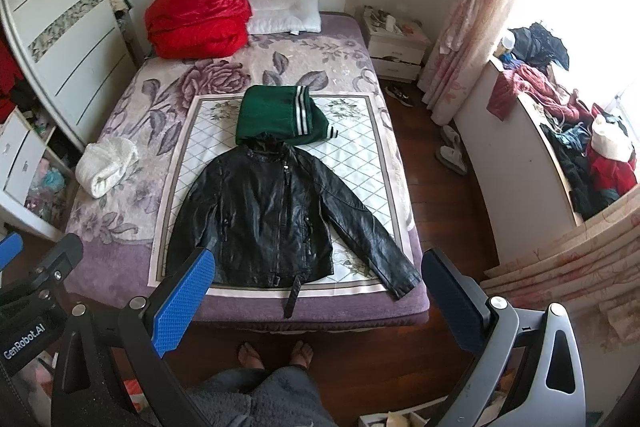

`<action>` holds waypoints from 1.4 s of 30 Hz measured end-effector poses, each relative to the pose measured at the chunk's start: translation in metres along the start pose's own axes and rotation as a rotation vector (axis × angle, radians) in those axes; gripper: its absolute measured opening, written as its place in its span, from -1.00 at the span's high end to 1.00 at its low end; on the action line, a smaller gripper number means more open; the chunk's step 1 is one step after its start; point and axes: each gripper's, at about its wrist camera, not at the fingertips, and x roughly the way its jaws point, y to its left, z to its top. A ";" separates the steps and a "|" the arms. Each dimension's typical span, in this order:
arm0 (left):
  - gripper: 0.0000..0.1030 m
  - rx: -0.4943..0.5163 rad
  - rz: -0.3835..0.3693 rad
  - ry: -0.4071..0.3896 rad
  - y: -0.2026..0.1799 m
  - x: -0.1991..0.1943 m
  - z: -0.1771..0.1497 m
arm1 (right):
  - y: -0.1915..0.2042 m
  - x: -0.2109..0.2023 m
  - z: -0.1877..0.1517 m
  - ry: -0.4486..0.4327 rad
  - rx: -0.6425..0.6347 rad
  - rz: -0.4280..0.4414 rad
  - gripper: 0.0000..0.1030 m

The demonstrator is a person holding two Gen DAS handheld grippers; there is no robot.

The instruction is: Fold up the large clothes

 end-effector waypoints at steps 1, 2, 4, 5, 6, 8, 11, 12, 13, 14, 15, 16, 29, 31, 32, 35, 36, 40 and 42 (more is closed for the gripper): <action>-1.00 0.004 0.011 -0.014 0.002 0.011 0.004 | 0.001 0.005 0.001 -0.001 0.008 -0.009 -1.00; -1.00 0.010 0.020 -0.022 0.003 0.028 0.002 | 0.001 0.012 0.003 -0.007 0.018 -0.019 -1.00; -1.00 0.032 0.068 -0.059 0.001 0.064 0.010 | 0.000 0.037 0.005 -0.013 0.036 -0.031 -1.00; -1.00 0.040 0.088 -0.070 0.000 0.082 0.011 | -0.004 0.055 0.006 -0.001 0.062 -0.046 -1.00; -1.00 0.047 0.106 -0.066 0.000 0.102 0.009 | -0.007 0.076 0.005 0.010 0.083 -0.049 -1.00; -1.00 0.057 0.119 -0.044 -0.006 0.142 0.007 | -0.020 0.124 0.002 0.068 0.156 -0.063 -1.00; -1.00 0.062 0.159 0.010 -0.022 0.208 -0.001 | -0.053 0.201 -0.011 0.171 0.300 -0.064 -0.98; -1.00 0.062 0.174 0.019 -0.026 0.224 -0.004 | -0.062 0.221 -0.018 0.188 0.333 -0.052 -0.90; -1.00 0.063 0.195 0.041 -0.034 0.249 -0.006 | -0.074 0.248 -0.027 0.214 0.387 -0.041 -0.84; -1.00 0.060 0.198 0.047 -0.037 0.259 -0.012 | -0.084 0.268 -0.037 0.239 0.419 -0.043 -0.69; -1.00 0.057 0.211 0.063 -0.046 0.283 -0.015 | -0.096 0.294 -0.049 0.286 0.463 -0.041 -0.61; -1.00 0.058 0.227 0.090 -0.055 0.307 -0.018 | -0.110 0.322 -0.063 0.317 0.521 -0.017 -0.61; -1.00 0.050 0.255 0.360 -0.133 0.506 -0.084 | -0.255 0.625 -0.269 0.429 1.365 0.221 -0.61; -1.00 0.068 0.248 0.388 -0.146 0.529 -0.094 | -0.264 0.654 -0.296 0.385 1.479 0.229 -0.60; -1.00 0.075 0.243 0.391 -0.151 0.537 -0.098 | -0.266 0.661 -0.301 0.353 1.514 0.235 -0.48; -1.00 0.101 0.225 0.400 -0.165 0.556 -0.107 | -0.276 0.668 -0.311 0.250 1.595 0.182 0.44; -1.00 0.109 0.220 0.403 -0.170 0.561 -0.110 | -0.280 0.665 -0.310 0.207 1.608 0.149 0.71; -1.00 0.122 0.194 0.407 -0.184 0.579 -0.117 | -0.288 0.666 -0.295 0.103 1.561 0.182 0.69; -1.00 0.119 0.186 0.412 -0.187 0.586 -0.121 | -0.290 0.685 -0.295 0.117 1.551 0.198 0.40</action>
